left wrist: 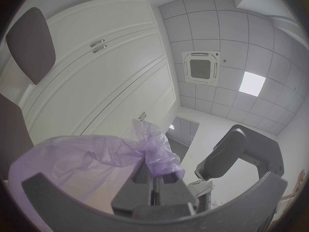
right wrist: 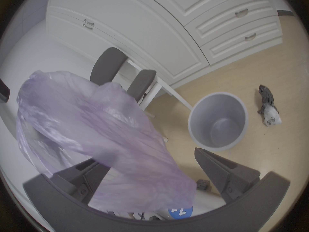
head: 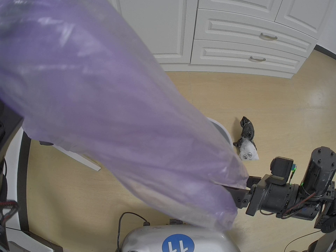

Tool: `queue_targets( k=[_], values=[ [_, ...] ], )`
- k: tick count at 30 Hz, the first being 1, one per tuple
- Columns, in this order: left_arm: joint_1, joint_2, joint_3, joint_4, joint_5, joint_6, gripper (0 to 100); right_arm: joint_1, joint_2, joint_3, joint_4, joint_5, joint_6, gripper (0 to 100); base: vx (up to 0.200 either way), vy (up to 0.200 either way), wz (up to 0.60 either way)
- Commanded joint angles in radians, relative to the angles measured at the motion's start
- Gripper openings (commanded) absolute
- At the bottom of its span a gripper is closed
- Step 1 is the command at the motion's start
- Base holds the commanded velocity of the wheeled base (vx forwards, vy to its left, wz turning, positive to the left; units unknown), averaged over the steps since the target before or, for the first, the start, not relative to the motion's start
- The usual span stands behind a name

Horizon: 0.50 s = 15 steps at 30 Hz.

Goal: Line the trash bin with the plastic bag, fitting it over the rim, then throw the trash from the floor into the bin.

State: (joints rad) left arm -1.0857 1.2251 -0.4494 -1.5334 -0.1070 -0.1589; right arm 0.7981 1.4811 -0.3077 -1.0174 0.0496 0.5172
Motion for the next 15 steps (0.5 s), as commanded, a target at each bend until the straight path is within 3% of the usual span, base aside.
queue_targets(
  k=[1,12,13,15],
  values=[
    [0.000,-0.007,-0.003,-0.001,0.000,-0.001,0,0.007,0.036,0.013,-0.004,0.004,0.000,100,0.000,0.000,0.00],
    [0.001,-0.006,-0.005,-0.001,0.000,-0.001,0,0.007,0.015,0.022,-0.006,0.004,-0.011,100,0.000,0.000,0.00],
    [0.001,-0.006,-0.003,-0.001,0.000,-0.001,0,0.007,0.010,0.022,-0.006,0.004,-0.011,0,0.000,0.000,0.00],
    [0.003,-0.004,-0.003,-0.001,0.000,-0.001,0,0.007,-0.007,0.015,-0.006,0.006,-0.005,0,0.000,0.000,0.00]
  ],
)
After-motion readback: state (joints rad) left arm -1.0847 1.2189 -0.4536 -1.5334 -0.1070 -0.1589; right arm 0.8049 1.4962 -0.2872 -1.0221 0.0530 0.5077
